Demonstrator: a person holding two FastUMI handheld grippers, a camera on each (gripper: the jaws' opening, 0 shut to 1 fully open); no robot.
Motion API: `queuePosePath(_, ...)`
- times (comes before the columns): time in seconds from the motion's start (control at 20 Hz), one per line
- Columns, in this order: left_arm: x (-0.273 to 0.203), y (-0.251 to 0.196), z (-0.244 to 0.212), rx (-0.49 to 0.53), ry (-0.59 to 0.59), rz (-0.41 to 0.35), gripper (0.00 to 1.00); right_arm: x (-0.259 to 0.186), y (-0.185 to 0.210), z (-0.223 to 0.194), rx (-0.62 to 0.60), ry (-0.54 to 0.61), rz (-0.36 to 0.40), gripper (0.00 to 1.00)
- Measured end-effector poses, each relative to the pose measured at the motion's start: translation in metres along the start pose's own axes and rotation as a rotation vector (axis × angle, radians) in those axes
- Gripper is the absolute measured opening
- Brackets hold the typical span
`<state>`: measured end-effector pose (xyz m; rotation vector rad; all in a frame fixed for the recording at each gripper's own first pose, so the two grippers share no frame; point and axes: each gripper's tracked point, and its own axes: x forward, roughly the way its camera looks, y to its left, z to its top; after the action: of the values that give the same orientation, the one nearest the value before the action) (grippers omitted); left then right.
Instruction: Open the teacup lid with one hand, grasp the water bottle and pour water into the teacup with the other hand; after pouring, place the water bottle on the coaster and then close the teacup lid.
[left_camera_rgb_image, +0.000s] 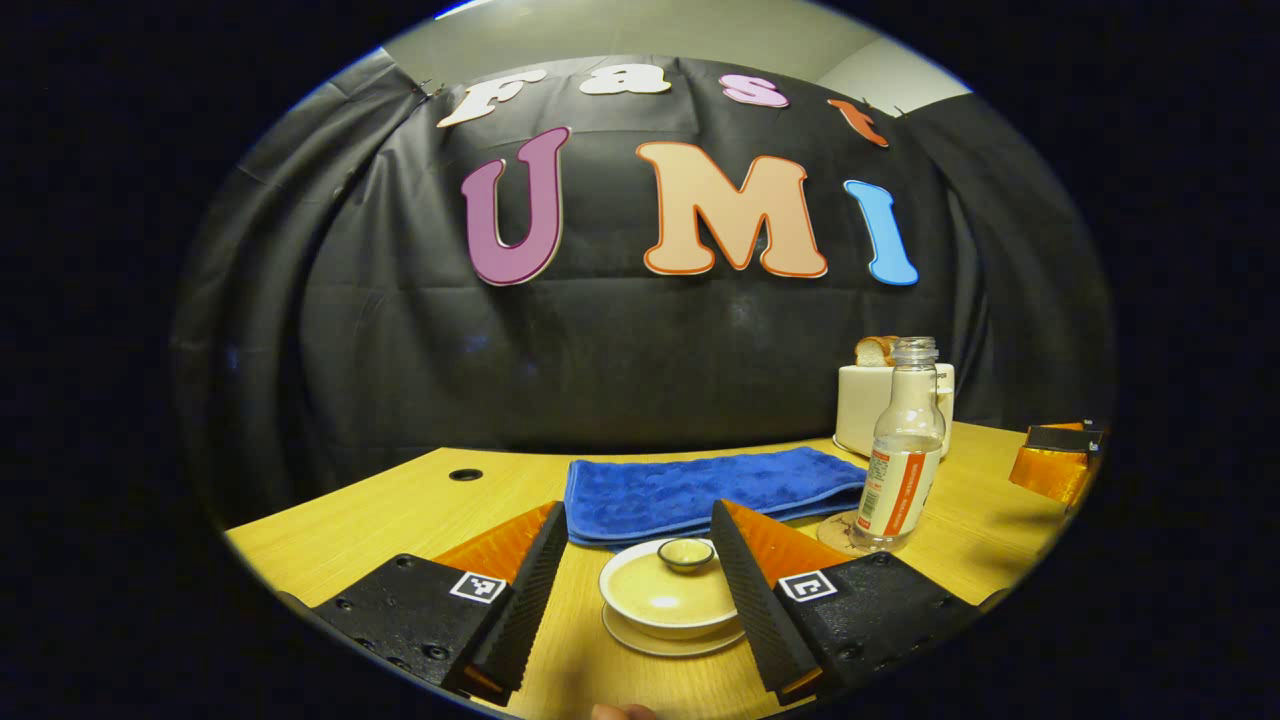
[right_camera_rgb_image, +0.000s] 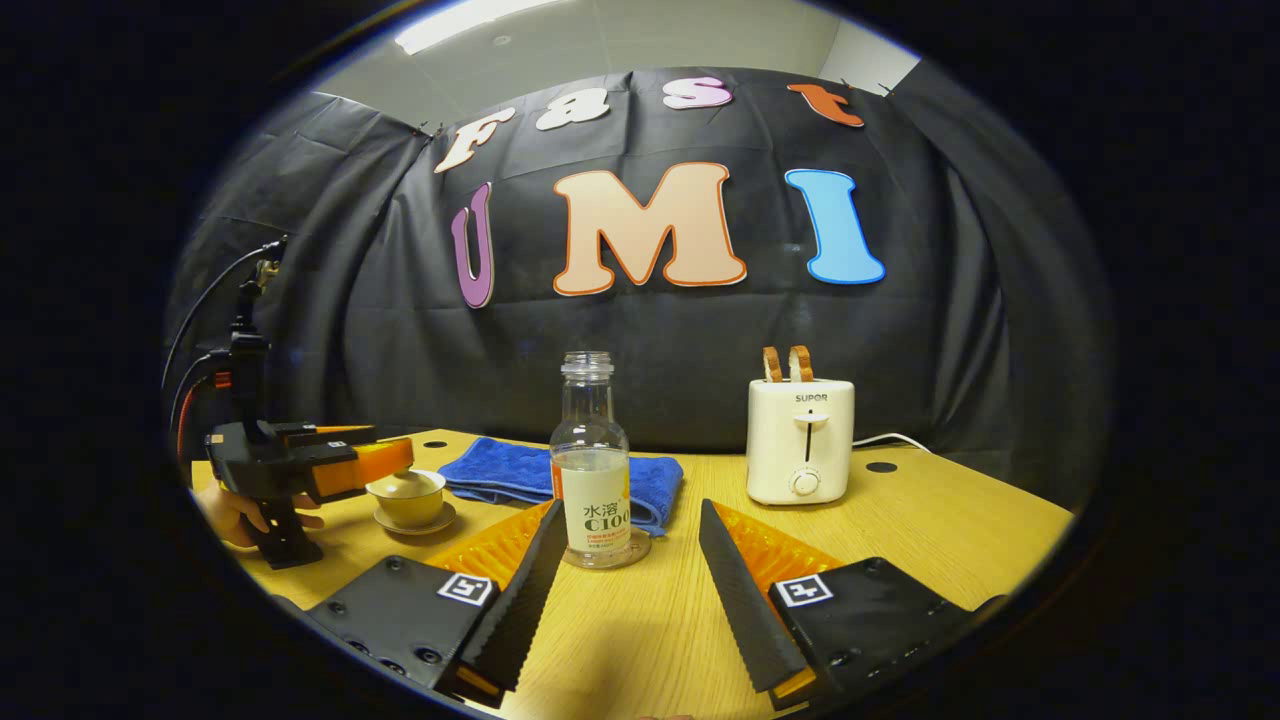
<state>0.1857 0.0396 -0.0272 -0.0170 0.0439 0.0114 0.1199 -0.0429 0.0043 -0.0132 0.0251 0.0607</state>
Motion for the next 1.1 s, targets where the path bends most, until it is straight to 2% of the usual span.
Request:
queuePosePath(0.25,-0.041,0.008,0.003,-0.005,-0.014,0.05,0.86,-0.013,-0.005,0.001,0.0,-0.002,-0.038,0.86)
queuePosePath(0.3,-0.054,0.007,0.003,-0.001,-0.011,0.052,0.9,-0.018,-0.003,0.001,0.0,-0.002,-0.039,0.82)
queuePosePath(0.35,-0.066,0.008,0.003,-0.003,-0.016,0.063,0.91,-0.023,-0.001,0.0,0.0,-0.002,-0.038,0.86)
queuePosePath(0.5,-0.099,0.005,0.006,0.002,-0.018,0.071,1.0,-0.042,0.003,0.001,0.0,-0.002,-0.044,0.86)
queuePosePath(0.6,-0.117,-0.002,0.004,0.001,-0.017,0.062,0.95,-0.054,0.01,0.002,0.0,-0.002,-0.036,0.86)
queuePosePath(0.7,-0.132,-0.003,0.004,0.0,-0.015,0.064,0.95,-0.063,0.014,0.002,0.001,0.001,-0.029,0.9)
queuePosePath(0.8,-0.146,-0.005,0.004,-0.001,-0.014,0.073,0.95,-0.074,0.018,0.002,0.001,-0.001,-0.022,0.86)
queuePosePath(0.85,-0.152,-0.007,0.004,0.001,-0.015,0.074,0.95,-0.08,0.022,0.003,0.0,-0.002,-0.017,0.89)
queuePosePath(0.9,-0.157,-0.01,0.004,0.002,-0.01,0.071,0.95,-0.086,0.025,0.003,0.002,-0.001,-0.015,0.82)
queuePosePath(0.95,-0.162,-0.013,0.003,0.003,-0.009,0.07,0.95,-0.093,0.026,0.004,0.002,-0.003,-0.013,0.89)
queuePosePath(1.0,-0.165,-0.015,0.004,0.006,-0.011,0.068,0.95,-0.101,0.03,0.004,0.003,-0.001,-0.008,0.86)
queuePosePath(1.1,-0.17,-0.02,0.003,0.006,-0.005,0.059,0.95,-0.111,0.037,0.003,0.007,-0.001,0.005,0.89)
